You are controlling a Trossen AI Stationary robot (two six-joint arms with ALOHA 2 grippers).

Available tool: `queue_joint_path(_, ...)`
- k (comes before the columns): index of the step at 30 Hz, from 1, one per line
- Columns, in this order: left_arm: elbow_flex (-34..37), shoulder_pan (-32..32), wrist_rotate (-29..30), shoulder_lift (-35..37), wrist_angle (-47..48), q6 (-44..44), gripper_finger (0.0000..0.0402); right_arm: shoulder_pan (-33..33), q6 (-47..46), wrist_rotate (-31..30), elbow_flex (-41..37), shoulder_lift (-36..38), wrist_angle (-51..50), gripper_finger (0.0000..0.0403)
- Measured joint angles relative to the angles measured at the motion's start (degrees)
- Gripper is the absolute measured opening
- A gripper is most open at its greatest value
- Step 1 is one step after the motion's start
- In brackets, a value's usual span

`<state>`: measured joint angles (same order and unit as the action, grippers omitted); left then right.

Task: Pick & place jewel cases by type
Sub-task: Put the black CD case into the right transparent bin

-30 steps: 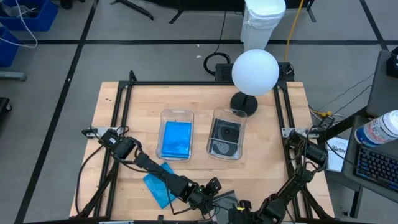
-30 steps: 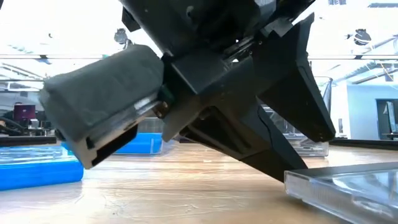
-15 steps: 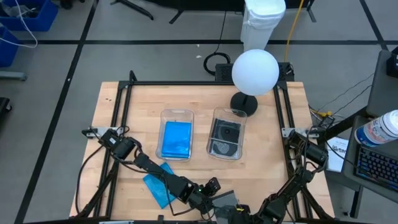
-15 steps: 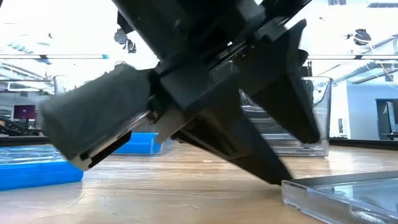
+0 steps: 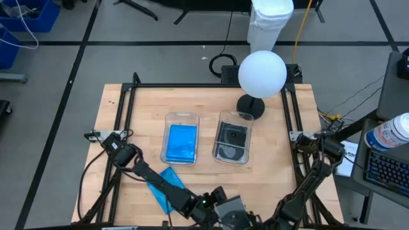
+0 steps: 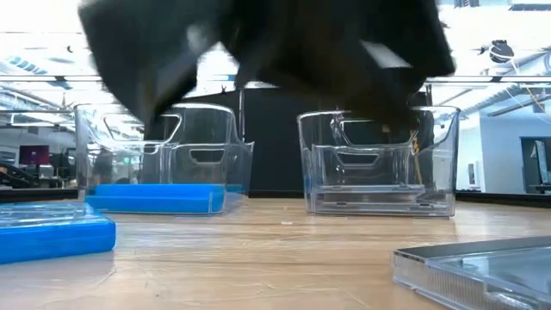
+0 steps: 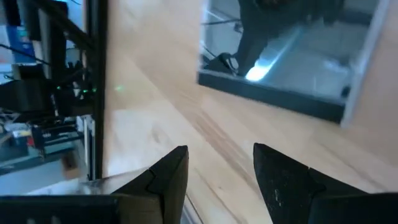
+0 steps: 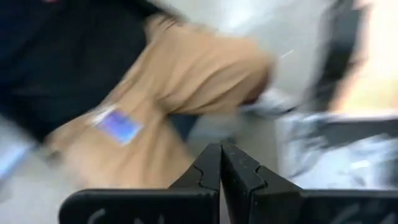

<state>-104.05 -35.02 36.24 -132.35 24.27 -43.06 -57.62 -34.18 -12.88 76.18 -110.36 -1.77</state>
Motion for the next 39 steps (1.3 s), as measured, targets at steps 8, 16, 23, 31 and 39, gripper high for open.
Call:
queue_joint_path(8,-5.5,0.1,-0.2,0.1,6.1,10.3,0.0186,-1.4,11.2,-12.4,0.0,-0.7,-0.6,0.0)
queue_joint_path(16,-5.4,-0.2,-0.5,0.6,14.2,15.9,0.0186,-1.1,24.0,-23.1,9.8,-5.4,-3.6,0.0015)
queue_joint_path(23,-5.4,-0.8,-2.3,2.7,20.9,26.1,0.0186,-2.1,25.4,-25.2,34.5,-17.5,-23.9,0.0071)
queue_joint_path(31,-5.4,-1.0,-3.9,3.0,21.8,29.3,0.0186,-3.4,16.8,-30.5,52.4,-26.2,-39.7,0.0158)
queue_joint_path(39,-5.4,-1.7,-9.2,3.0,23.4,35.3,0.0186,-1.7,10.9,-25.8,52.3,-32.3,-43.1,0.021)
